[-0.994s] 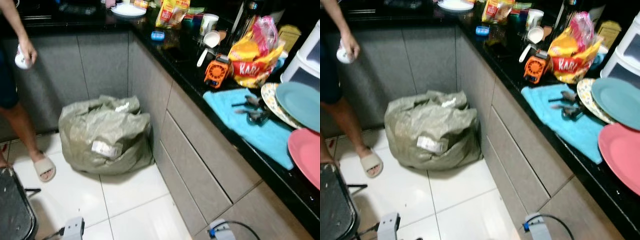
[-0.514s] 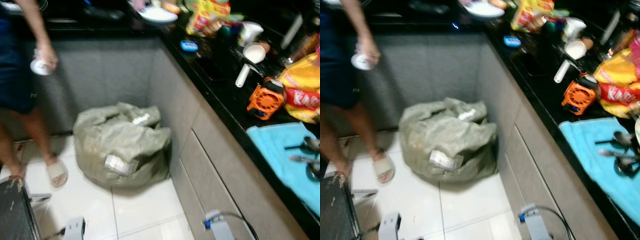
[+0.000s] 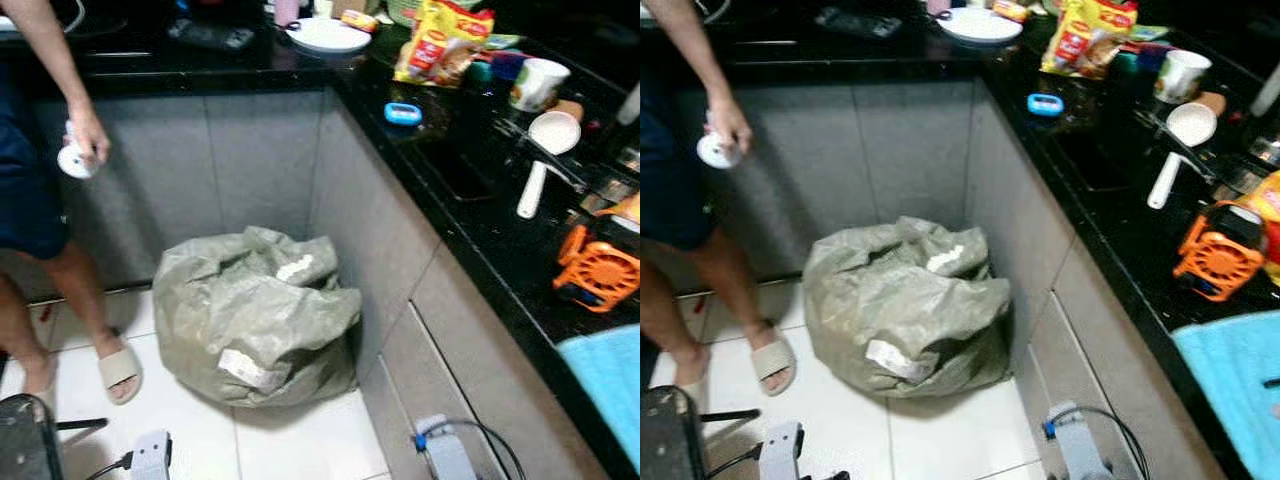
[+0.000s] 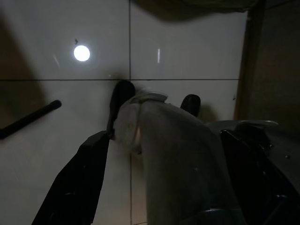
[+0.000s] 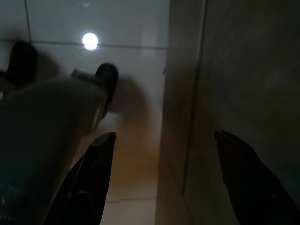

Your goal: Kitchen organization

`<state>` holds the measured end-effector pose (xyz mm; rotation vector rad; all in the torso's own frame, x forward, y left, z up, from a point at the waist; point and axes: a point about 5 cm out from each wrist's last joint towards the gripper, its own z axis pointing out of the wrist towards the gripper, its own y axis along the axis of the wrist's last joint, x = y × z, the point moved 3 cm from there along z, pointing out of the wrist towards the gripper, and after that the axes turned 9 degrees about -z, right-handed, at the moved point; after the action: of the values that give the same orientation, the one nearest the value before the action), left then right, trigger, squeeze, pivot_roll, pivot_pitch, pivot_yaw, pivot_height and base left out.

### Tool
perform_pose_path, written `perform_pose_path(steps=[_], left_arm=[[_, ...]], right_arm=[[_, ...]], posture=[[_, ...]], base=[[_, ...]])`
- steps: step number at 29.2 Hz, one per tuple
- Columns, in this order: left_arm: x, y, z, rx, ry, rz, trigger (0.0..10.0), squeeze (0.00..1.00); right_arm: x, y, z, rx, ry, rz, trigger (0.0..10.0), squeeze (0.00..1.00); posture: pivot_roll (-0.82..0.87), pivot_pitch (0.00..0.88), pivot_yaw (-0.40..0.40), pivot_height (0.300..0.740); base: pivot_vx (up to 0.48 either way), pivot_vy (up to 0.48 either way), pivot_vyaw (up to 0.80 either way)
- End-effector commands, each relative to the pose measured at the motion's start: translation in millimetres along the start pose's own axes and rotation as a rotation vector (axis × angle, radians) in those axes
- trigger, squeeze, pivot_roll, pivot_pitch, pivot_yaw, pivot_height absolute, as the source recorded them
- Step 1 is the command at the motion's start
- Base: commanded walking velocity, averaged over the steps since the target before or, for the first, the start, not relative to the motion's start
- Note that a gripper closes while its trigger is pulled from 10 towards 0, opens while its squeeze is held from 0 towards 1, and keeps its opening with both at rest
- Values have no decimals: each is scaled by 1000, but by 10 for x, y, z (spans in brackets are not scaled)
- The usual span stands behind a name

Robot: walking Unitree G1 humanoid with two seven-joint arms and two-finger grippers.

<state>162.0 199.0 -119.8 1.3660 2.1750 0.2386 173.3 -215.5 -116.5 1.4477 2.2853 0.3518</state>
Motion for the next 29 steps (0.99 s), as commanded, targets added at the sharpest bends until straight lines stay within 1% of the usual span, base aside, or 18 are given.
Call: perform_pose_path(steps=[1,3,5,9,14,29], left_arm=[[14,-60,-7,22,4,2,10000,0],[13,-64,-7,23,3,2,10000,0],[13,-72,-8,24,3,-1,10000,0],[13,-78,-9,25,0,-2,10000,0],[14,-86,-12,30,-3,6,10000,0],[14,-124,-16,45,-9,10,10000,0]], right_arm=[[16,-103,-13,31,5,27,10000,0],[23,-108,-13,34,9,25,10000,0],[49,-126,-12,47,25,15,10000,0],[56,-149,-15,58,28,24,10000,0],[47,-234,-28,100,22,30,10000,0],[75,-334,-45,146,43,37,10000,0]], posture=[[85,69,-38,740],[85,69,-39,740],[84,71,-39,740],[84,70,-39,740],[86,72,-37,740],[84,73,-40,740]], base=[[0,0,0],[0,0,0],[0,0,-563],[0,0,-791],[0,0,-788],[0,0,-788]])
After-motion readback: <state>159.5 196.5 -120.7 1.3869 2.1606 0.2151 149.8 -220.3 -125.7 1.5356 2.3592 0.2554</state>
